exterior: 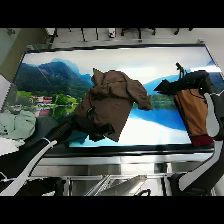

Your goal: Fold the shirts.

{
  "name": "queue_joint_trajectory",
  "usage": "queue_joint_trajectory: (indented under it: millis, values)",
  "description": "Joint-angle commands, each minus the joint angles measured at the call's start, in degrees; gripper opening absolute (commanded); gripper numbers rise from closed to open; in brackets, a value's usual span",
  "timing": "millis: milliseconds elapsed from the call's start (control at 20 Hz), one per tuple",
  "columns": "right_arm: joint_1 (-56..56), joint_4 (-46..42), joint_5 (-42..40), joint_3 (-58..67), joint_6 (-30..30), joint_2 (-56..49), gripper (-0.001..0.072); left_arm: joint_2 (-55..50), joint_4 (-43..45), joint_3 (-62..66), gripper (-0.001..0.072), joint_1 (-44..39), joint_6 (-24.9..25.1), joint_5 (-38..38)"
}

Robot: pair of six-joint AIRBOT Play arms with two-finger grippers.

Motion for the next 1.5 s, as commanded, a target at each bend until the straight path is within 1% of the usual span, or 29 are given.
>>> queue_joint_trajectory:
  millis: [0, 150, 350, 400, 500, 550, 600, 650, 700, 800, 850, 950, 1050, 1150, 1250, 1350, 1450]
  values:
    - [0.44, 1.57, -1.88, 2.99, 1.49, -5.9, 0.0403, 0.42, -1.44, -4.11, 0.0688, -3.61, -3.1, -6.25]
    - [1.03, 1.7, -0.33, 2.99, 1.46, -7.21, 0.0399, -0.04, -1.44, -4.04, 0.0687, -4.5, -4.39, -10.08]
    - [2.36, 1.79, 0.9, 2.99, 1.46, -7.21, 0.0398, -4.28, -1.6, -2.58, 0.0685, -4.5, -5.57, -14.62]
    - [2.73, 1.79, 0.9, 2.99, 1.46, -7.19, 0.0398, -6.03, -1.51, -0.92, 0.0583, -4.5, -5.57, -14.58]
    - [3.37, 1.75, 0.87, 2.99, 1.46, -7.19, 0.0398, -9.33, -1.29, 2.78, 0.0274, -4.52, -5.44, -14.32]
    - [3.54, 1.77, 0.87, 2.99, 1.46, -7.19, 0.0398, -10.58, -0.76, 4.5, 0.0041, -4.5, -4.09, -13.55]
    - [3.69, 1.75, 0.76, 2.99, 1.46, -7.19, 0.0398, -10.95, -0.79, 5.46, 0.0021, -3.78, -1.4, -12.5]
    - [3.67, 1.75, 0.44, 2.99, 1.49, -7.19, 0.0398, -10.54, -0.61, 6.1, 0.002, -2.67, 0.55, -9.9]
    - [3.63, 1.73, -0.17, 2.99, 1.46, -7.19, 0.0398, -9.51, 1.38, 6.16, 0.002, -1.01, 1.14, -6.97]
    - [3.43, 1.53, -1.11, 2.99, 1.46, -7.19, 0.0383, -5.55, 9.81, 5.2, 0.002, 4.2, 0.57, 0.57]
    - [3.32, 1.55, -1.55, 2.99, 1.49, -7.19, 0.0366, -2.82, 12.94, 4.09, 0.002, 8.11, 0.07, 4.09]
    - [3.23, 1.53, -3.02, 2.99, 1.49, -7.17, 0.0368, 2.03, 17.27, 1.97, 0.002, 17.14, 0.17, 10.47]
    - [3.3, 1.55, -4.74, 2.97, 1.51, -6.91, 0.0368, 5.66, 20.24, 0.94, 0.002, 25.11, 1.31, 15.19]
    - [3.3, 1.53, -6.71, 2.97, 1.53, -6.16, 0.0368, 8.41, 23.12, 0.96, 0.002, 31.89, 3.26, 16.55]
    - [3.3, 1.53, -9.22, 2.82, 1.75, -5.14, 0.0368, 9.49, 23.17, 1.05, 0.002, 37.29, 6.03, 15.87]
    - [3.21, 1.09, -10.56, 0.85, 2.1, -3.13, 0.0368, 9.14, 23.19, 1.07, 0.002, 41.35, 8.46, 15.26]
    - [2.82, 0.28, -10.45, -3.82, 1.99, 0.42, 0.0367, 8.04, 23.12, 1.07, 0.002, 44.5, 10.75, 14.69]
